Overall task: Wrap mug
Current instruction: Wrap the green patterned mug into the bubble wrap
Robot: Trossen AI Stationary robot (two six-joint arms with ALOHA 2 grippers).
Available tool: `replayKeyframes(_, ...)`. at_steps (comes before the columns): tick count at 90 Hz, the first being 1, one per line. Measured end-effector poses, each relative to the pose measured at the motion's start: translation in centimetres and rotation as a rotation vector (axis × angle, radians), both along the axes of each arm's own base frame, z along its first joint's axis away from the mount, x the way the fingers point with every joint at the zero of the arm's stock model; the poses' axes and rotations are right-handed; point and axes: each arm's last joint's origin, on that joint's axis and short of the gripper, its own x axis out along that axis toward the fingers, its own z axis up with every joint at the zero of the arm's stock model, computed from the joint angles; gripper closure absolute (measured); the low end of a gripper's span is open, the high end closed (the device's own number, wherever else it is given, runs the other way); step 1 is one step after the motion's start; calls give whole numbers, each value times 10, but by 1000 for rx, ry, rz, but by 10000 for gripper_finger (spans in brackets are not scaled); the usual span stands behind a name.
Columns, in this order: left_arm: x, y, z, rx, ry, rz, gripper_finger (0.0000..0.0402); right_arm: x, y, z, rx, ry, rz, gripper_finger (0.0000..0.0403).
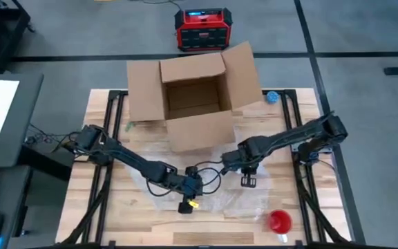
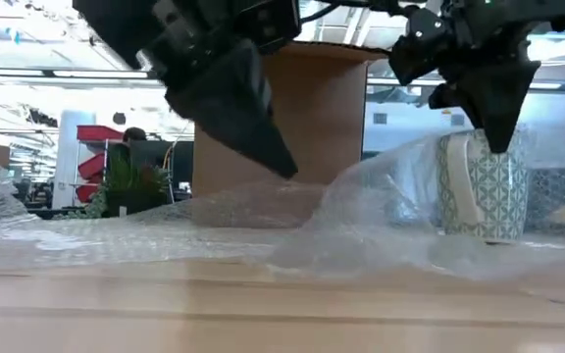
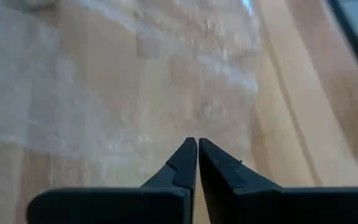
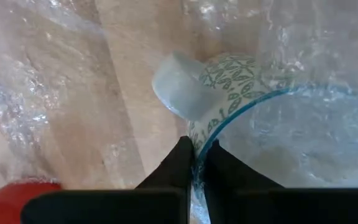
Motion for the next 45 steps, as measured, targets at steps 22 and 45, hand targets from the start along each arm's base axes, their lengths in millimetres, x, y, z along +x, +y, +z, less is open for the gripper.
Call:
replayKeyframes(22,1,0,2,6,-18,-10,401,-3,5,3,-22,-19,17,304)
replayKeyframes(45,1,0,2,8,-17,-12,401,-36,24,51,-117,-235,24,241)
